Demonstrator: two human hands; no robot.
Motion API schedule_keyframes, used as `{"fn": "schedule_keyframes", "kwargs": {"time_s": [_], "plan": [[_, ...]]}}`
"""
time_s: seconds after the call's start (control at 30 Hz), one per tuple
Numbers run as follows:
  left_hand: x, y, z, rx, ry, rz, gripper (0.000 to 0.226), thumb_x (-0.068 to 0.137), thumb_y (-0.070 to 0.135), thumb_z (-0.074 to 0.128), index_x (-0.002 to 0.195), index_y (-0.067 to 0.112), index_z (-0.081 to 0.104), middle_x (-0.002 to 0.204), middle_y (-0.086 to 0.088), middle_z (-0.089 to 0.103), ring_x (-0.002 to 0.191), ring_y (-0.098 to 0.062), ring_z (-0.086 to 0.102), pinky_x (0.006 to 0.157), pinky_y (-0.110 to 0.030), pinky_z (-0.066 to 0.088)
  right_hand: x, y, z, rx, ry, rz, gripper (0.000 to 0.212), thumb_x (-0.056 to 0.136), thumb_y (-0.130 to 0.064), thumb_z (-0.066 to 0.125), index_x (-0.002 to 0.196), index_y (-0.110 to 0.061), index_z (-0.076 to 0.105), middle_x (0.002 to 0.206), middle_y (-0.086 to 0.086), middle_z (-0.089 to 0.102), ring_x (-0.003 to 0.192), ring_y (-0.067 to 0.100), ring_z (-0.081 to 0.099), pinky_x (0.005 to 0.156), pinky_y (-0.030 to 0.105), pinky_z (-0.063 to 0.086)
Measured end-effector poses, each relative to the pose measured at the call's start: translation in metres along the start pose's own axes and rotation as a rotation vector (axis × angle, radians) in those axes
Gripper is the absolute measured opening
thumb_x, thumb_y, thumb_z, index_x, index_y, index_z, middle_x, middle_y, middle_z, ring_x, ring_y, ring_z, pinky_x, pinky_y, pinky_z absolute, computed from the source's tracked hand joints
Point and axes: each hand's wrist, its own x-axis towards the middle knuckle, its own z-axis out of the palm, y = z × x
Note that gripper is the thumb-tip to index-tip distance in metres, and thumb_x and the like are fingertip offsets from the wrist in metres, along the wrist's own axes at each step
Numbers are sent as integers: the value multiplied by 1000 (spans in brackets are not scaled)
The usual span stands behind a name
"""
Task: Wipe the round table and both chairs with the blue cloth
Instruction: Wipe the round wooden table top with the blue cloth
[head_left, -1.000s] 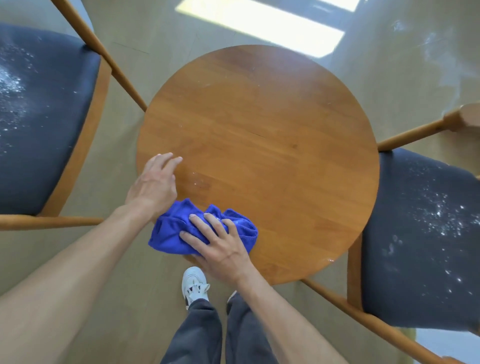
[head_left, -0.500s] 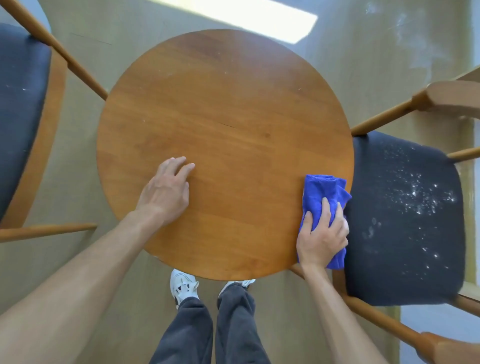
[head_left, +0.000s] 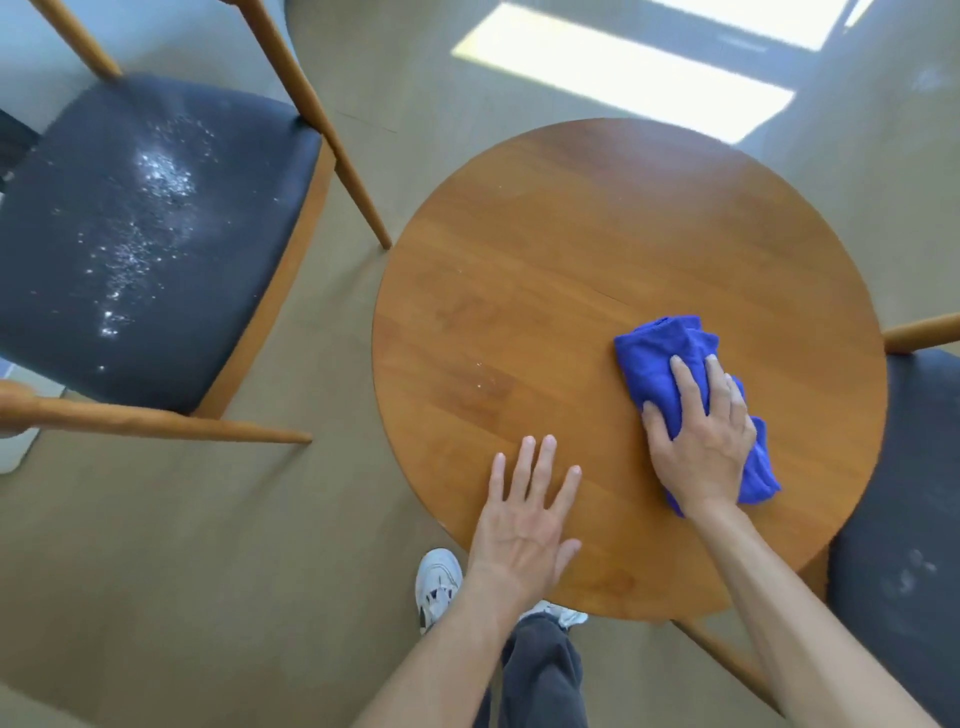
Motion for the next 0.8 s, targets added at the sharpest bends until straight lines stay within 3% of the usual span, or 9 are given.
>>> {"fn": "schedule_keyframes", "kwargs": {"time_s": [0.1, 0.2, 0.37, 0.43, 0.53, 0.63, 0.7, 0.8], "plan": [[-1, -3, 9, 14, 16, -8, 86, 79, 62, 60, 148, 22, 27, 157, -20, 13, 145, -37, 13, 113, -56, 21, 16, -25, 3, 36, -15, 65, 57, 88, -45, 41, 138, -18, 51, 149, 13, 41, 132, 39, 40, 94, 61, 40], [-2, -2, 14, 15, 23, -3, 86, 81, 62, 56, 149, 21, 22, 158, -20, 7, 146, -36, 6, 114, -55, 15, 31, -54, 12, 79, -55, -96, 56, 88, -44, 43, 137, -19, 52, 148, 13, 42, 133, 37, 41, 95, 58, 40], [0, -3, 15, -26, 53, -3, 86, 72, 63, 65, 142, 22, 37, 153, -16, 28, 143, -33, 23, 113, -51, 22, 43, -137, 29, 152, -181, -456, 55, 86, -45, 45, 136, -24, 54, 149, 8, 43, 135, 34, 41, 102, 50, 35], [0, -3, 14, -48, 55, 4, 76, 72, 60, 65, 135, 20, 49, 146, -13, 41, 137, -32, 32, 112, -50, 29, 31, -165, 35, 195, -246, -621, 54, 84, -42, 49, 136, -26, 55, 149, 6, 43, 135, 33, 40, 104, 50, 36], [0, -3, 15, -67, 83, 8, 67, 78, 57, 59, 133, 18, 53, 144, -11, 45, 134, -31, 34, 110, -48, 30, 4, -177, 38, 198, -353, -931, 51, 85, -38, 48, 135, -30, 54, 151, 1, 41, 137, 29, 38, 107, 49, 34], [2, 0, 14, -78, 69, -7, 78, 65, 63, 70, 127, 19, 52, 132, -12, 54, 125, -30, 40, 105, -47, 38, 14, -163, 36, 172, -423, -1130, 50, 88, -39, 42, 136, -31, 52, 152, -1, 39, 138, 27, 38, 108, 47, 34], [2, 0, 13, -88, 72, -17, 88, 61, 64, 72, 133, 23, 44, 139, -13, 49, 131, -30, 40, 109, -48, 31, 35, -145, 33, 162, -413, -1135, 48, 89, -38, 47, 136, -30, 53, 152, 1, 40, 138, 27, 38, 107, 46, 34], [0, -3, 11, -88, 74, -24, 89, 66, 63, 69, 141, 27, 38, 154, -13, 27, 142, -29, 26, 115, -51, 21, 66, -90, 26, 174, -279, -885, 47, 86, -32, 59, 133, -25, 58, 148, 6, 45, 136, 29, 42, 106, 49, 38]]}}
